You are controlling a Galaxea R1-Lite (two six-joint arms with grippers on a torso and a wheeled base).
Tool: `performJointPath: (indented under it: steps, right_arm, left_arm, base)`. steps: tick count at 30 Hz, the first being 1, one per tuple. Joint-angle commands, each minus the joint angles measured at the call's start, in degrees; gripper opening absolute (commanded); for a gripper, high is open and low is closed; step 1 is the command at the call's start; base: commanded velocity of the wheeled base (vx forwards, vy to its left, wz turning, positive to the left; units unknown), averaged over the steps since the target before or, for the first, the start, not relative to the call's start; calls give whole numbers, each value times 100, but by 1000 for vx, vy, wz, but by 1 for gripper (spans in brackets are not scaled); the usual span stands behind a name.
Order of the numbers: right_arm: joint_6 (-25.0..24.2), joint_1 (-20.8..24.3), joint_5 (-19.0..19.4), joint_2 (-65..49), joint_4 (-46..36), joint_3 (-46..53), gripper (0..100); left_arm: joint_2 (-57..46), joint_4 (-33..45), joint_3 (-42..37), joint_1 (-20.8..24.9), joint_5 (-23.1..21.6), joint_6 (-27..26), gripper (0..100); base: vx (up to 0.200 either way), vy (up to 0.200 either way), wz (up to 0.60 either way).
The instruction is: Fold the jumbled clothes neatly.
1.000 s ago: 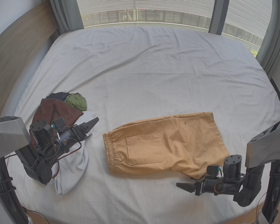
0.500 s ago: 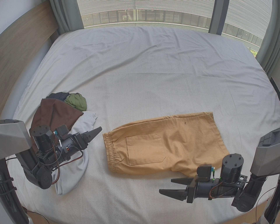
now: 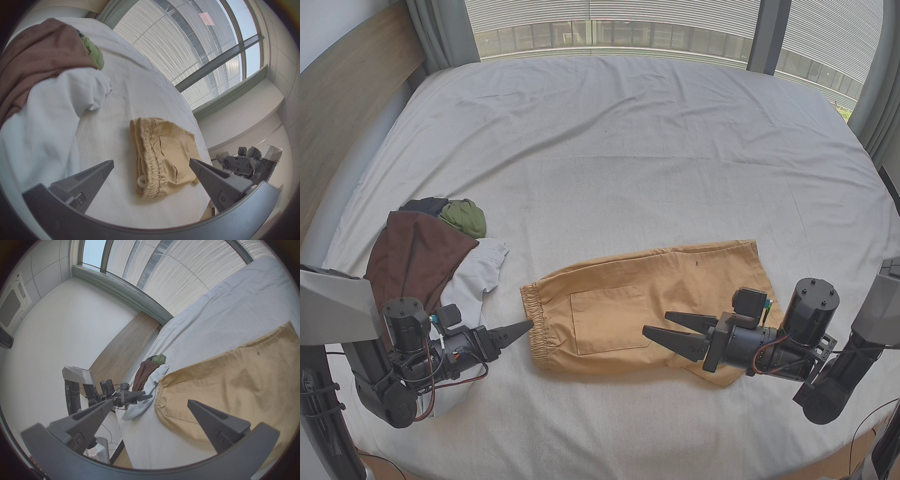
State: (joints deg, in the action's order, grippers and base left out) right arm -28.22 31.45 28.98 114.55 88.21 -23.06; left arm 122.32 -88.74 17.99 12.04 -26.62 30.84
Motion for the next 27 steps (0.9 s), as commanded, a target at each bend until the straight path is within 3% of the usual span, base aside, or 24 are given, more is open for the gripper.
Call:
performJointPath:
  steps: [1,8,15,27]
  right_arm:
    - [36,-280,11,-179,3,144,100]
    - [27,-596,20,-179,3,188,100]
    - [27,-640,11,-179,3,188,100]
    - [36,-675,20,-135,3,188,100]
  left_arm:
    - [345,-3,2,167,-1,18,100]
    - [679,-3,90,492,26,185,100]
    - [1119,-12,363,615,96,203,100]
    - [1224,-12,811,940,325,1038,100]
  base:
    - [0,0,0]
    - [0,0,0]
    - [0,0,0]
    - [0,0,0]
